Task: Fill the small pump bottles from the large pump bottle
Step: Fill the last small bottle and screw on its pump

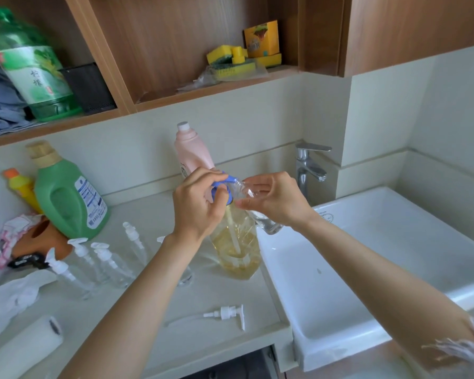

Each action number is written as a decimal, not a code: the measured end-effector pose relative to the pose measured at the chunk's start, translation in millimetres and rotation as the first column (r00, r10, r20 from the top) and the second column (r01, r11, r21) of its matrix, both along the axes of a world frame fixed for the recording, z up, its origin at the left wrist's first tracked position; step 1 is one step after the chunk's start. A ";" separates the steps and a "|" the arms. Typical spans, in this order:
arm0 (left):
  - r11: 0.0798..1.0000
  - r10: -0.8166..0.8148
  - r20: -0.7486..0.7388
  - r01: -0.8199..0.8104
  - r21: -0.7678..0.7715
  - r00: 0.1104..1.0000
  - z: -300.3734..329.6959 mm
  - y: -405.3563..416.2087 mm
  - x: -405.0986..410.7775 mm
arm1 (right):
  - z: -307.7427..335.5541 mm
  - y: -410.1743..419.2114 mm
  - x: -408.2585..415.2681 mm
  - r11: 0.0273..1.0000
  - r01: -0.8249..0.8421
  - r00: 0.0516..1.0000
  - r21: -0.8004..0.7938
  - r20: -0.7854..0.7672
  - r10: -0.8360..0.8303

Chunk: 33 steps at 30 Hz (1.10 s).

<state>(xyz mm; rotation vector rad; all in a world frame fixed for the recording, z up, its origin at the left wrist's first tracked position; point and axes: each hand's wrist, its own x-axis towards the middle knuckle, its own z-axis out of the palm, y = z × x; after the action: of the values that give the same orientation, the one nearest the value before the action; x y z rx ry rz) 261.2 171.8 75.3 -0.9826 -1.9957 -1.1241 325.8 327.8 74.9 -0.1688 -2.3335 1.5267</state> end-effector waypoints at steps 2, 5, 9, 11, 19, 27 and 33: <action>1.000 0.020 0.010 -0.020 0.001 1.000 -7.3 2.4 0.9 | 3.9 2.8 0.5 0.994 -0.003 1.000 0.109 0.016 0.001; 0.999 0.047 0.015 -0.047 0.014 0.999 -16.3 4.7 3.8 | 3.9 6.2 1.0 0.989 -0.023 0.998 0.146 0.053 0.016; 1.000 0.020 0.054 -0.020 -0.003 0.998 -8.2 0.2 4.2 | 4.8 7.3 -1.5 0.992 -0.042 0.997 0.123 0.070 0.033; 1.000 0.001 0.074 -0.001 0.000 0.997 -0.4 -3.8 3.3 | 6.5 7.0 -0.9 0.996 -0.050 0.997 0.078 0.067 0.045; 1.000 0.026 0.079 -0.026 -0.001 0.997 12.9 -3.6 4.1 | 17.2 3.6 5.3 0.995 -0.064 0.997 0.080 0.039 0.061; 0.999 0.020 0.044 -0.021 0.038 0.999 -11.7 -0.2 -0.1 | 12.7 6.5 2.2 0.987 -0.070 0.995 0.142 0.079 0.059; 0.999 0.019 0.064 -0.021 0.040 0.998 -6.5 0.0 4.5 | 12.4 7.3 1.6 0.993 -0.081 0.994 0.084 0.080 0.075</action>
<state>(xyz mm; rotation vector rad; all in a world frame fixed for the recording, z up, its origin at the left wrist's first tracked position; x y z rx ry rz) 265.7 171.8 68.7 -0.9148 -2.0208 -1.1940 327.4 335.0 87.4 -0.1174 -2.4890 1.4750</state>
